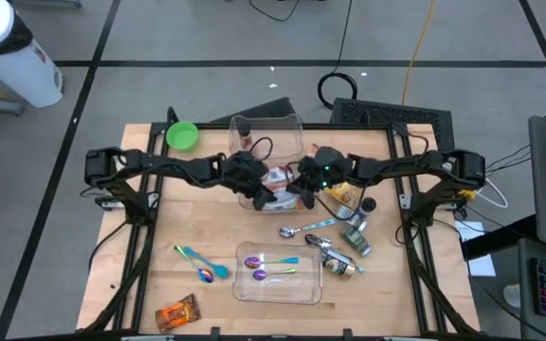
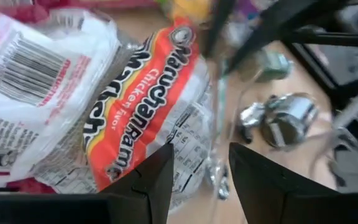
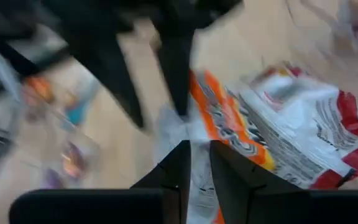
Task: Pick & Place Food Item
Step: Put the orange noodle pack into the middle transparent bin, then put the top blue spoon into the bottom transparent bin
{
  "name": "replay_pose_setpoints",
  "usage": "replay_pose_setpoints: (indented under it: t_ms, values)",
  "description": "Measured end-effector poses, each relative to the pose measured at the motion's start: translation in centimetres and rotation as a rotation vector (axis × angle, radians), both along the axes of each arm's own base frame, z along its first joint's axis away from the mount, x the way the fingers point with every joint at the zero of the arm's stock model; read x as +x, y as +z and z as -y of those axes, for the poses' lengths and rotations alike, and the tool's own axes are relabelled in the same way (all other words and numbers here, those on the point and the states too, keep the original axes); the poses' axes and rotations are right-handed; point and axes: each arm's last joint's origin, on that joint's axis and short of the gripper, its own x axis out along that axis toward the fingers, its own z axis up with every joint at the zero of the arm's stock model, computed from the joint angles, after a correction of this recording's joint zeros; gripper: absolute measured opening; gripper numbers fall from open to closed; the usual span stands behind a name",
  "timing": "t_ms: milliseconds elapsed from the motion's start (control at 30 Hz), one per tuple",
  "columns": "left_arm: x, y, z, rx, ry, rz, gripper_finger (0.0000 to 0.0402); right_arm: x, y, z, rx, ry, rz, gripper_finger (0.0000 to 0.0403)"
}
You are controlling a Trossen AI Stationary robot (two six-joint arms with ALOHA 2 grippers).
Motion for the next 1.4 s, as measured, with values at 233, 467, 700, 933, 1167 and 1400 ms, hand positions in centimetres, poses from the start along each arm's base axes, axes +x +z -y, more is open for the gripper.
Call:
replay_pose_setpoints:
  t_ms: [233, 467, 700, 933, 1167, 1400]
  values:
    - [-0.6, 5.6, -0.8, 0.047, 0.038, 0.172, 0.0163, -1.3, 5.8, -0.4, -0.005, 0.005, 0.315, 0.0053]
    - [-3.5, 15.6, -0.3, 0.213, -0.003, 0.492, 0.0163, -4.7, 11.0, -1.3, -0.065, 0.01, 0.519, 0.0054]
    - [-10.3, 21.9, 1.3, 0.408, -0.014, 0.599, 0.0163, -8.6, 13.4, -1.1, -0.2, -0.02, 0.523, 0.0053]
    - [-18.2, 22.1, 3.4, 0.298, 0.052, 0.44, 0.0163, -12.1, 12.8, -0.9, -0.152, -0.082, 0.331, 0.0053]
    - [-20.2, 18.3, 4.3, 0.347, 0.263, 0.52, 0.0163, -13.4, 9.4, -1.6, -0.004, -0.112, 0.366, 0.0052]
    - [-17.7, 13.3, 5.1, 0.149, 0.223, 0.688, 0.0163, -13.9, 6.3, -3.6, 0.253, -0.056, 0.682, 0.0052]
